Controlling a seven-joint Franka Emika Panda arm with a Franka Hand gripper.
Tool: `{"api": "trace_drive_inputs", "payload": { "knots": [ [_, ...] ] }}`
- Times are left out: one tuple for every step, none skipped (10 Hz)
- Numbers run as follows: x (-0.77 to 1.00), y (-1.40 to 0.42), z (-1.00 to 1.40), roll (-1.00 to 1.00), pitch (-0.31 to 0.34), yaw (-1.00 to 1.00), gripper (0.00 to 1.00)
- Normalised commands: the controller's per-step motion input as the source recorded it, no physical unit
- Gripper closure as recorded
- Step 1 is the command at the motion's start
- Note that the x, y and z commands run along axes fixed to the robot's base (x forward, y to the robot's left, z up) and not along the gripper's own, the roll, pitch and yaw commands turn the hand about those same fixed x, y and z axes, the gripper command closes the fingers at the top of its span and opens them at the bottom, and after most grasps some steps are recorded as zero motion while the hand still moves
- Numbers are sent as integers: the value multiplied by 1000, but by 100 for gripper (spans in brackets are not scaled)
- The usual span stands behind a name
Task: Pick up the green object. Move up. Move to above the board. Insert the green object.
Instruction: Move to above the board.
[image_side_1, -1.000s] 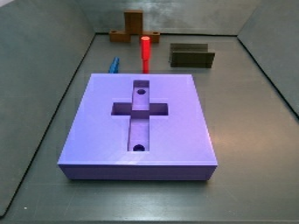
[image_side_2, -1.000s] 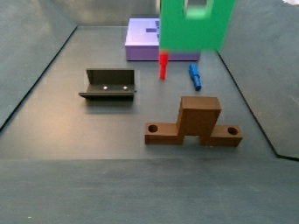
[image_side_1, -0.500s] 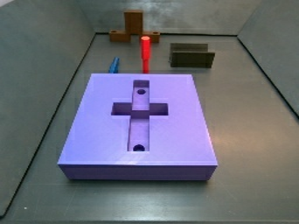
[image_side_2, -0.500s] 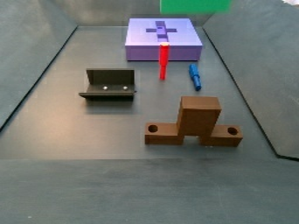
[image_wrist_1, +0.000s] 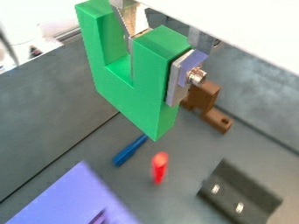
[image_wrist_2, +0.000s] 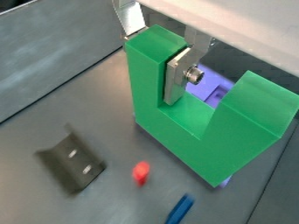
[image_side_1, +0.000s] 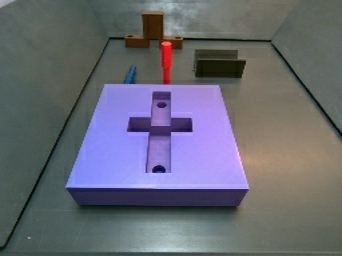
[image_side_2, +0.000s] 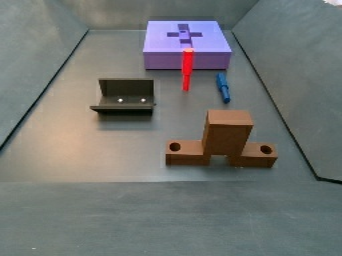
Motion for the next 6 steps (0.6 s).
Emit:
{"api": "trace_drive_inputs", "payload": {
  "knots": [
    [-53, -1400, 188, 12, 40, 7, 100],
    [-41, -1400, 203, 7, 63, 5, 100],
    [-23, -1400, 216, 4, 88, 7, 100],
    [28, -917, 148, 17, 126, 8, 100],
    [68, -525, 91, 13, 151, 8, 100],
    [70, -256, 54, 10, 146, 7, 100]
  ]
}}
